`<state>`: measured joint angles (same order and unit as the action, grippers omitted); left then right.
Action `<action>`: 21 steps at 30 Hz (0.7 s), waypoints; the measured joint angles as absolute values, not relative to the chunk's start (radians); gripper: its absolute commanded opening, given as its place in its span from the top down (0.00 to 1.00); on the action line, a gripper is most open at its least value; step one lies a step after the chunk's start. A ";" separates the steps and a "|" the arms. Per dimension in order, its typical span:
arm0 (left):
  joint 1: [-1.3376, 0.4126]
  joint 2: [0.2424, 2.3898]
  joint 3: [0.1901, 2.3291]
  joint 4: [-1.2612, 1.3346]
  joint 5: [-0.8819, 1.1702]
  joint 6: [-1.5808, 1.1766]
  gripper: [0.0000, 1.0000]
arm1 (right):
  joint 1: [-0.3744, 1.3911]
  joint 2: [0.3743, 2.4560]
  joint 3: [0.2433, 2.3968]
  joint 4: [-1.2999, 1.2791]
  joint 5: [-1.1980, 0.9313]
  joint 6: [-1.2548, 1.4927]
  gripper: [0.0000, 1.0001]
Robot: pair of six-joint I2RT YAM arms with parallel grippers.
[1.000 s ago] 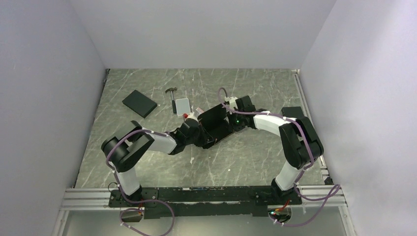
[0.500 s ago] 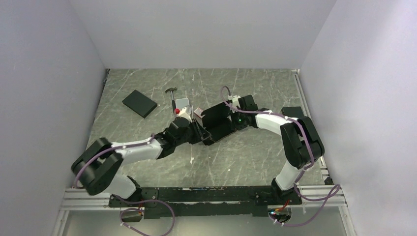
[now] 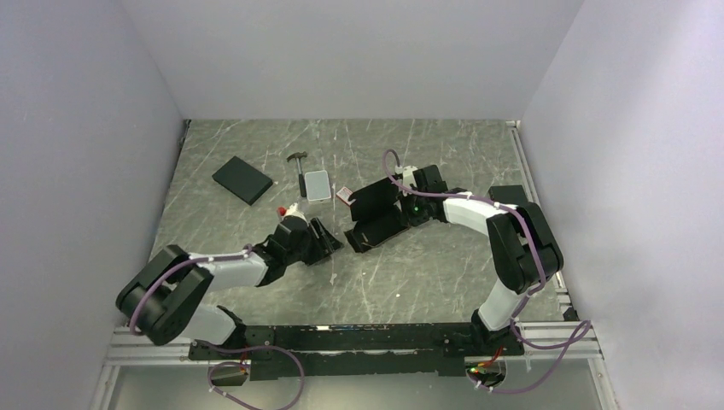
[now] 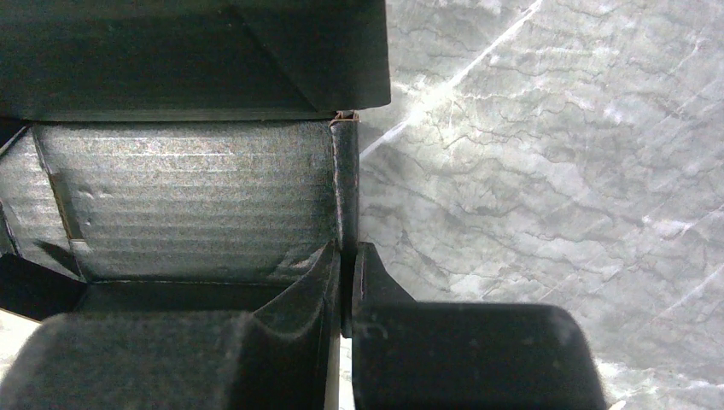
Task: Fold the paper box
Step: Fold the paper box at the center of the board.
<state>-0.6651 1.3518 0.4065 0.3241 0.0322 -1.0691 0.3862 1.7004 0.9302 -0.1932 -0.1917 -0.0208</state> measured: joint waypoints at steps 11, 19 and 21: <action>-0.654 1.471 0.439 0.502 0.122 -1.085 0.44 | 0.386 1.700 0.930 -0.194 -0.192 -0.021 1.00; -0.648 1.595 0.485 0.584 0.167 -1.111 0.99 | 0.387 1.700 0.930 -0.193 -0.192 -0.021 1.00; -0.641 1.628 0.488 0.613 0.184 -1.120 1.00 | 0.387 1.700 0.930 -0.194 -0.185 -0.022 1.00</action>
